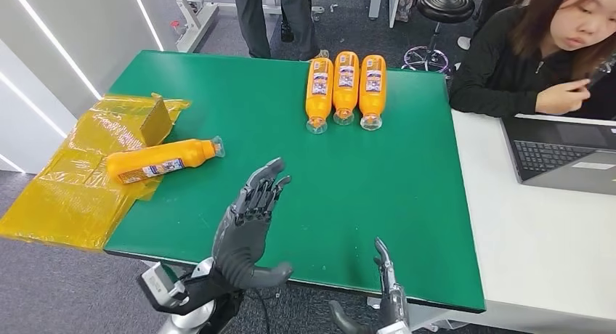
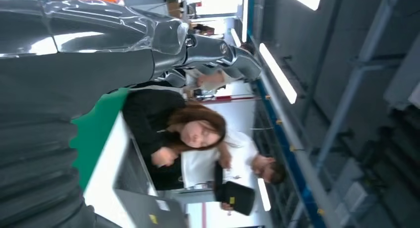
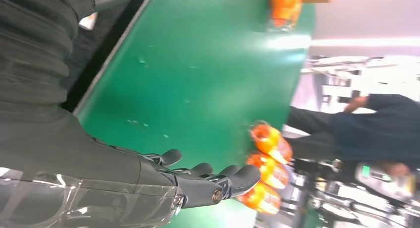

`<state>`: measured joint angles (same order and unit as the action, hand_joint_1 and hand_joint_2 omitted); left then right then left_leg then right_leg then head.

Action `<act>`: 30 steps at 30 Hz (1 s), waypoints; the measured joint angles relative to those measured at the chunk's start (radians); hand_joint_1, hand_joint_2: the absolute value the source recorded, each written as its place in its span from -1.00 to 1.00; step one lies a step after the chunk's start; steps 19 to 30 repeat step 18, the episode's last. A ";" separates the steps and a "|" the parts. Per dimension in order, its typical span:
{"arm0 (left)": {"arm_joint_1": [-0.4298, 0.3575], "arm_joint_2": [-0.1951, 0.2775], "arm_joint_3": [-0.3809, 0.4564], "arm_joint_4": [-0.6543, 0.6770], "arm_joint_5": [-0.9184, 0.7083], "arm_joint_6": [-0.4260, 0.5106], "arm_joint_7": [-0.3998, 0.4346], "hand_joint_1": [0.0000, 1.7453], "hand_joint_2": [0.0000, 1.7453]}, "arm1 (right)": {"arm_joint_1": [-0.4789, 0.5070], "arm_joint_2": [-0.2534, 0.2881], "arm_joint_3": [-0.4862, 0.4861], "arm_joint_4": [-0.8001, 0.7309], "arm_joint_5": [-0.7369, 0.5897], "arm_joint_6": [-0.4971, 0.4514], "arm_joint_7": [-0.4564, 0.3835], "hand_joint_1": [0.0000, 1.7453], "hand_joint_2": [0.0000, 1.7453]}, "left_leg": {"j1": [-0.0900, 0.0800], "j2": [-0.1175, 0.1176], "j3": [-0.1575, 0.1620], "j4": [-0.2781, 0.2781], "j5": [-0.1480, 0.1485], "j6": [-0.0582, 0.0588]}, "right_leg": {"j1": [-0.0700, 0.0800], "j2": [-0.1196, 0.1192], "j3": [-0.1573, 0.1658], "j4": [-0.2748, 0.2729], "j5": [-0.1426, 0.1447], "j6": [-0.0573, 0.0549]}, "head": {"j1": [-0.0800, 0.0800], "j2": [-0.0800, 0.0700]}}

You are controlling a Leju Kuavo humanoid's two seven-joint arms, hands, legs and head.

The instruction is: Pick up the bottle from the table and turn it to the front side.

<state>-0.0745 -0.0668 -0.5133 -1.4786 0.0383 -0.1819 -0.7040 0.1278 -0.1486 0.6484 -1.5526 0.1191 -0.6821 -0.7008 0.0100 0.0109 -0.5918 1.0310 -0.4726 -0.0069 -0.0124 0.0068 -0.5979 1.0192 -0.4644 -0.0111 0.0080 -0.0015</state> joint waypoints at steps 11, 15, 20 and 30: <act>0.074 -0.036 0.008 -0.086 -0.030 0.007 0.000 -1.00 1.00 | 0.010 -0.014 -0.006 -0.115 0.080 0.000 0.006 -1.00 1.00 | 0.001 0.000 0.001 0.000 0.001 0.000 | 0.000 -0.001 0.001 0.001 0.000 0.000 | 0.000 0.000; 0.084 -0.043 0.009 -0.088 -0.041 0.015 0.000 -1.00 1.00 | 0.009 -0.012 -0.021 -0.150 0.168 0.000 0.032 -1.00 1.00 | 0.000 0.000 0.001 0.000 0.001 0.000 | 0.000 -0.001 0.001 0.001 0.000 0.000 | 0.000 0.000; 0.086 -0.049 0.009 -0.088 -0.047 0.017 0.000 -1.00 1.00 | 0.011 -0.007 -0.034 -0.179 0.224 0.002 0.055 -1.00 1.00 | 0.000 0.000 0.001 0.000 0.001 0.000 | 0.000 -0.001 0.001 0.001 0.000 0.000 | 0.000 0.000; 0.086 -0.049 0.009 -0.088 -0.047 0.017 0.000 -1.00 1.00 | 0.011 -0.007 -0.034 -0.179 0.224 0.002 0.055 -1.00 1.00 | 0.000 0.000 0.001 0.000 0.001 0.000 | 0.000 -0.001 0.001 0.001 0.000 0.000 | 0.000 0.000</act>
